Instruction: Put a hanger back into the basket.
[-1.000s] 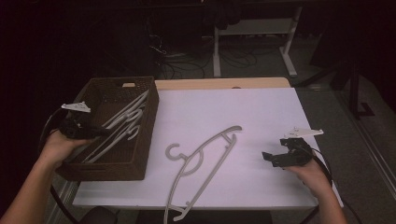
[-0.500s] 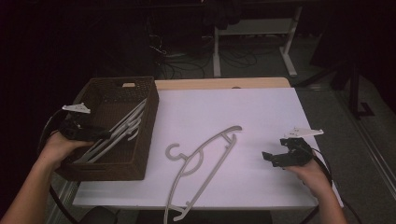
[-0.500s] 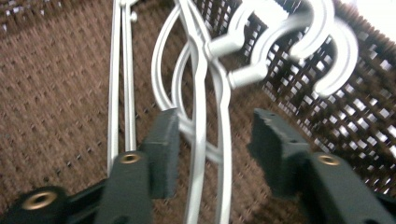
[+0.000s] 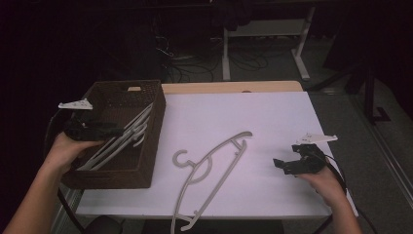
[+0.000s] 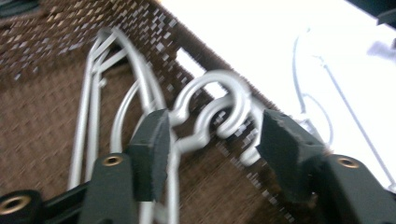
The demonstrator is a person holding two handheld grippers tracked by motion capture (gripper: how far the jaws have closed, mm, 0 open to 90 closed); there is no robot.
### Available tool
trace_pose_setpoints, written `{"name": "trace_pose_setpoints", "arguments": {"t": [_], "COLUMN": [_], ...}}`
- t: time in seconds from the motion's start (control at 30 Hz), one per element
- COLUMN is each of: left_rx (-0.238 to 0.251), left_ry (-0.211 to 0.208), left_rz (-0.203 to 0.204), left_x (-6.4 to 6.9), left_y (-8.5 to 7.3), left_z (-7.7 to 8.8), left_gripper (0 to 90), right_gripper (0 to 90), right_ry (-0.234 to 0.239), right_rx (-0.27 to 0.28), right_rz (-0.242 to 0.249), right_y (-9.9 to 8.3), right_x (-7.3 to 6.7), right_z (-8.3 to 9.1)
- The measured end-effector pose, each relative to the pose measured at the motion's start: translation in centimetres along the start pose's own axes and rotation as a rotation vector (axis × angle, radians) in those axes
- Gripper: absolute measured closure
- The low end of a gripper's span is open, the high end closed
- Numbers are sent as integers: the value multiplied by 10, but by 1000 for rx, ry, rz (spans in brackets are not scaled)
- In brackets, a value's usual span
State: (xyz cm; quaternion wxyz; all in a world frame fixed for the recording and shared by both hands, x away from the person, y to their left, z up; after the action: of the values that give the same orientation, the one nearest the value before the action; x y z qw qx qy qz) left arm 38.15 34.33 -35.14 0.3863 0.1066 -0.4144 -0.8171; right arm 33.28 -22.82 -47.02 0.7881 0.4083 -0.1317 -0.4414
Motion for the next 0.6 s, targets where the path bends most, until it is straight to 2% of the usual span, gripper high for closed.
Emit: {"name": "trace_pose_setpoints", "arguments": {"t": [0.23, 0.4, 0.47, 0.6], "left_rx": [32, -8, -21, -25], "left_ry": [-56, -116, -138, -176], "left_rz": [-68, -117, -136, -153], "left_x": [34, 63, 72, 91], "left_y": [21, 33, 37, 47], "left_z": [-6, -21, -29, -44], "left_gripper": [721, 870, 900, 900], "right_gripper": [54, 54, 54, 54], "right_ry": [0, 0, 1, 3], "right_rx": [-4, -2, -1, -1], "right_rz": [1, 2, 1, 2], "right_y": [0, 0, -1, -1], "right_x": [0, 0, 0, 1], "right_z": [-1, 0, 0, 0]}}
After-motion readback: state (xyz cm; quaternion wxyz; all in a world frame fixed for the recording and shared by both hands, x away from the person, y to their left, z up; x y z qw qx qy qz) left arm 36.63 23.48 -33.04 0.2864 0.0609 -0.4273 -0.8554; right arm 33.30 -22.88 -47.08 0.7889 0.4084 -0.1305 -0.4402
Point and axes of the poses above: each handheld gripper's, and its own axes: z roughly backward along the jaws, y roughly out of its top, x roughly to its right, the point moved 5 cm from there along -z, roughly forward along the jaws, and after that the axes turned 2 degrees about y, right-handed, at the moved point
